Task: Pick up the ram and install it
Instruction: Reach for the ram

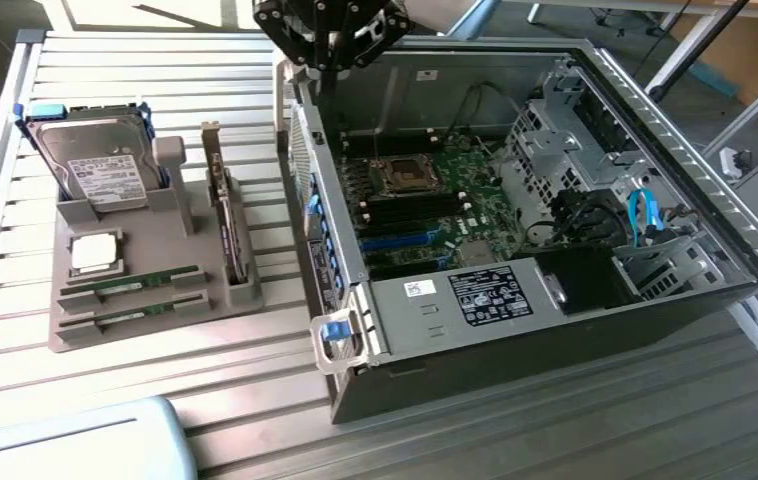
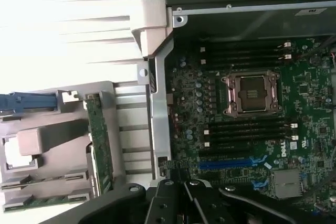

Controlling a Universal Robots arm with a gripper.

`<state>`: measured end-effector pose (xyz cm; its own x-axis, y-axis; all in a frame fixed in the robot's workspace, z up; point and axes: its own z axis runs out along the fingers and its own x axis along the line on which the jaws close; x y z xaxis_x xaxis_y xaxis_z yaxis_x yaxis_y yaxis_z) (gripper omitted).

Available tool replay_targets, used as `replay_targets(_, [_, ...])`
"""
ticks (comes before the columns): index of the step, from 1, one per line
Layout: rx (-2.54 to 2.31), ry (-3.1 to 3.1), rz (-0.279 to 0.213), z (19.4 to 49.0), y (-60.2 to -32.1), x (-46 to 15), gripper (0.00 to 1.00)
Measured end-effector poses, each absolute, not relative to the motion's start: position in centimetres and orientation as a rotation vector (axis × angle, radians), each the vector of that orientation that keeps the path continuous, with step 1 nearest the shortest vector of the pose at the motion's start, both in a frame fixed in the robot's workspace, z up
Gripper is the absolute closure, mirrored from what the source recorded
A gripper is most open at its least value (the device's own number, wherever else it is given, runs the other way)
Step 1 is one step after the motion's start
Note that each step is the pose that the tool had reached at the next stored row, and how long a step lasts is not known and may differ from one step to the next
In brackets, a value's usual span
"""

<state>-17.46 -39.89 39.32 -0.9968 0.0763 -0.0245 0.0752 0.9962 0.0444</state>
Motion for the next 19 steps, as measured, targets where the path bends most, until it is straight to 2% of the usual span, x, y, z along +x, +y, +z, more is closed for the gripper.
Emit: replay_targets(19, [0.118,3.112,0.068,39.3,-39.7,-27.4,0.89])
